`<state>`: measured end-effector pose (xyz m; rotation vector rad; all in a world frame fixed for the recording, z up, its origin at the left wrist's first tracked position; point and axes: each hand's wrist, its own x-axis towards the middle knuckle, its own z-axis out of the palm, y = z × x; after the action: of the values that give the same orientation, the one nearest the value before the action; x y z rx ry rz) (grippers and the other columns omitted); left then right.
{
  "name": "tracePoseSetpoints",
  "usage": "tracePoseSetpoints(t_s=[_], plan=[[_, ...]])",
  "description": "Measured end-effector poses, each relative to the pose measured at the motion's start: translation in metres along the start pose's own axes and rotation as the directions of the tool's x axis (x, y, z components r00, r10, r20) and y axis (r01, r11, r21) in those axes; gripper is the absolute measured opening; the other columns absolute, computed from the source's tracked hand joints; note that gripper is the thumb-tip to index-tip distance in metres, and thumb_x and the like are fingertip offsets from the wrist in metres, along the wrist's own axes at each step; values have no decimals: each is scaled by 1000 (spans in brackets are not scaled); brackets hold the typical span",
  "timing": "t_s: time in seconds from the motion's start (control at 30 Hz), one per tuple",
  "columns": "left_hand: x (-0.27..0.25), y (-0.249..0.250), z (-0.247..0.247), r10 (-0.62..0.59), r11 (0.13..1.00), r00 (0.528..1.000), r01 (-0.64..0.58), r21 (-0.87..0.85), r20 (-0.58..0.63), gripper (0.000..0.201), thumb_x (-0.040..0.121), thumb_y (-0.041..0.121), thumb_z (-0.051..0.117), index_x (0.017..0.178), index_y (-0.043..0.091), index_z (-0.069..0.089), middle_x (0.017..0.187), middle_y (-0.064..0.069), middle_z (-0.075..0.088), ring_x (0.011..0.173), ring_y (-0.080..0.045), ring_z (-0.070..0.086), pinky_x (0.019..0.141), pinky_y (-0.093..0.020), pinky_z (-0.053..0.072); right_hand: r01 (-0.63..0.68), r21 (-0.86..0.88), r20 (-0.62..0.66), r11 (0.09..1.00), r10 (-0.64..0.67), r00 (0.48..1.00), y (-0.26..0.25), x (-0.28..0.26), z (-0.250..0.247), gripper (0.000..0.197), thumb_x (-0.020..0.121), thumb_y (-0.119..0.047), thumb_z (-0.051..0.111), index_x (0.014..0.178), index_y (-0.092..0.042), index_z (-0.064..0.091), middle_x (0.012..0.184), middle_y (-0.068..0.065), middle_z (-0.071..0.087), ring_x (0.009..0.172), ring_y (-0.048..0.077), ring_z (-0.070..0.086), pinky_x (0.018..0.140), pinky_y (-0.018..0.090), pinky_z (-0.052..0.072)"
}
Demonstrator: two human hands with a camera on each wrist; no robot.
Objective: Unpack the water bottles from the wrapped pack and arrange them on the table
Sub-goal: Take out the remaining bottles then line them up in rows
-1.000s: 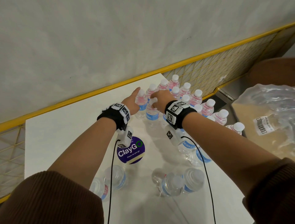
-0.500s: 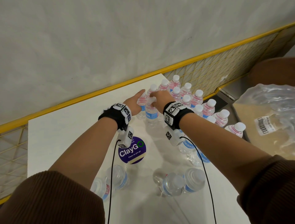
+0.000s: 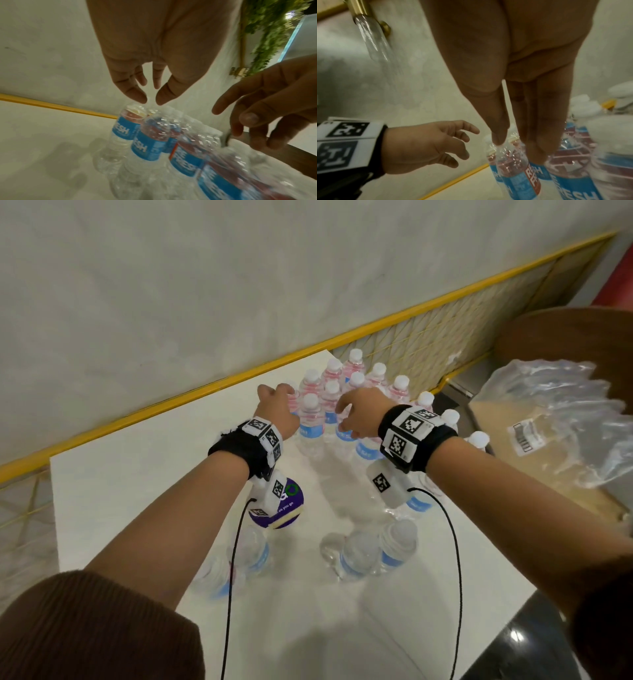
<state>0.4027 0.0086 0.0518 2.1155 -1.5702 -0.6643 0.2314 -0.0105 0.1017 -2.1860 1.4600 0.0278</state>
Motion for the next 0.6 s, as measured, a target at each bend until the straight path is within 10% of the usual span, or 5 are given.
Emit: tracePoseSetpoints(t_s=[0.13, 0.37, 0.47, 0.6], plan=[[-42, 29, 11, 192, 980, 974, -196, 26, 118, 34, 84, 6, 57, 118, 11, 55, 129, -14, 40, 110, -29, 55, 94, -27, 40, -38, -32, 90, 999, 41, 995, 7, -44, 4, 31, 84, -17, 68, 114, -14, 62, 68, -1, 60, 54, 11, 58, 55, 20, 48], [-121, 59, 34, 286, 902, 832, -401, 160, 476, 39, 90, 16, 58, 128, 11, 53, 128, -9, 57, 117, -27, 54, 94, -33, 43, -95, -111, 168, 989, 113, 979, 15, -109, 22, 31, 85, -16, 67, 115, -12, 65, 63, -7, 56, 57, 10, 56, 58, 20, 48], [-140, 58, 39, 261, 893, 814, -408, 190, 519, 44, 91, 23, 59, 132, 12, 51, 132, -9, 56, 119, -26, 54, 97, -33, 43, -114, -154, 147, 981, 137, 980, 16, -131, 27, 34, 84, -21, 68, 118, -16, 65, 71, -7, 58, 67, 16, 58, 61, 22, 45], [-166, 52, 49, 223, 895, 751, -410, 174, 622, 59, 83, 40, 68, 135, 21, 48, 134, -4, 53, 121, -23, 53, 101, -31, 42, -152, -269, 117, 951, 189, 975, 24, -153, 37, 43, 85, -29, 67, 124, -14, 60, 123, 6, 61, 113, 26, 56, 87, 28, 42]])
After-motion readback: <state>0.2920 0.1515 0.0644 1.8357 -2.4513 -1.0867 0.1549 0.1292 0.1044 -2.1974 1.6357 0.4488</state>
